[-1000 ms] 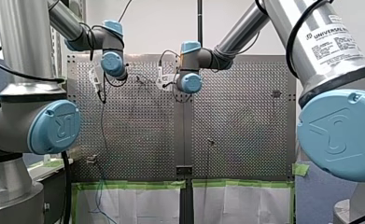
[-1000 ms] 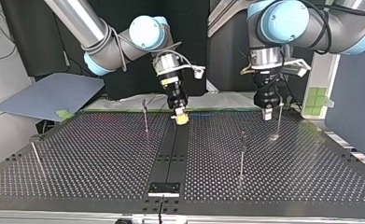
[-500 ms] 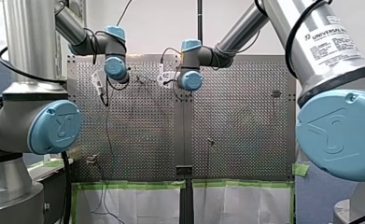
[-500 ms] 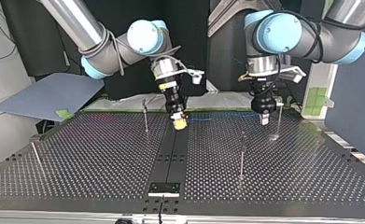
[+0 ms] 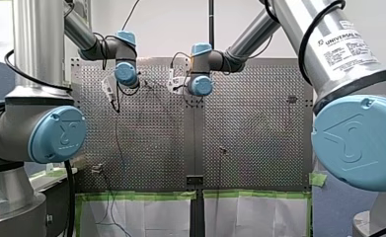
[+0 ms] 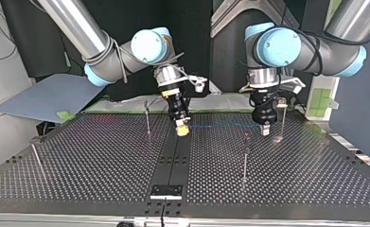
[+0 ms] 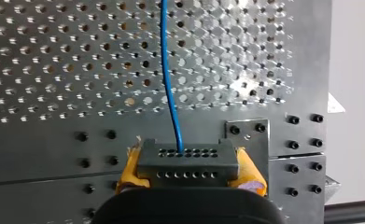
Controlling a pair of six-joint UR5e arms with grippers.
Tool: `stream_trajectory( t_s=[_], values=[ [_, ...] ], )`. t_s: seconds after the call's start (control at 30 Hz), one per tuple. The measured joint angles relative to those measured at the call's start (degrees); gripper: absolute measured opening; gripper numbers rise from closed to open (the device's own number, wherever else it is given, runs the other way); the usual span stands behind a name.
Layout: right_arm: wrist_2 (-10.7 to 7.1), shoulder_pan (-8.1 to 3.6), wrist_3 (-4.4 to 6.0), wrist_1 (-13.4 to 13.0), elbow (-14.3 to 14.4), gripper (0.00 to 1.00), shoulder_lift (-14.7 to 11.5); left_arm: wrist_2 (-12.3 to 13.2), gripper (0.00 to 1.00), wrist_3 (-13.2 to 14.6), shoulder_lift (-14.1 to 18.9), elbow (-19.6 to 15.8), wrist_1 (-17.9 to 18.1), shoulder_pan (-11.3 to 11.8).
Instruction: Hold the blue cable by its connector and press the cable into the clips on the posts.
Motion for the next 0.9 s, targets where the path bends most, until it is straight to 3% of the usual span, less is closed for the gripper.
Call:
stream_trajectory(
  t_s=[0.23,0.9],
  values=[
    [-0.12,-0.65,0.61,0.9,-1.8,0.0,0.5,0.5,0.0,-0.1,-1.2,0.6,0.5,0.3],
    [-1.18,-0.52,0.38,1.8,-4.4,0.0,2.4,2.3,0.0,-1.1,-3.7,3.3,0.0,1.5]
  ],
)
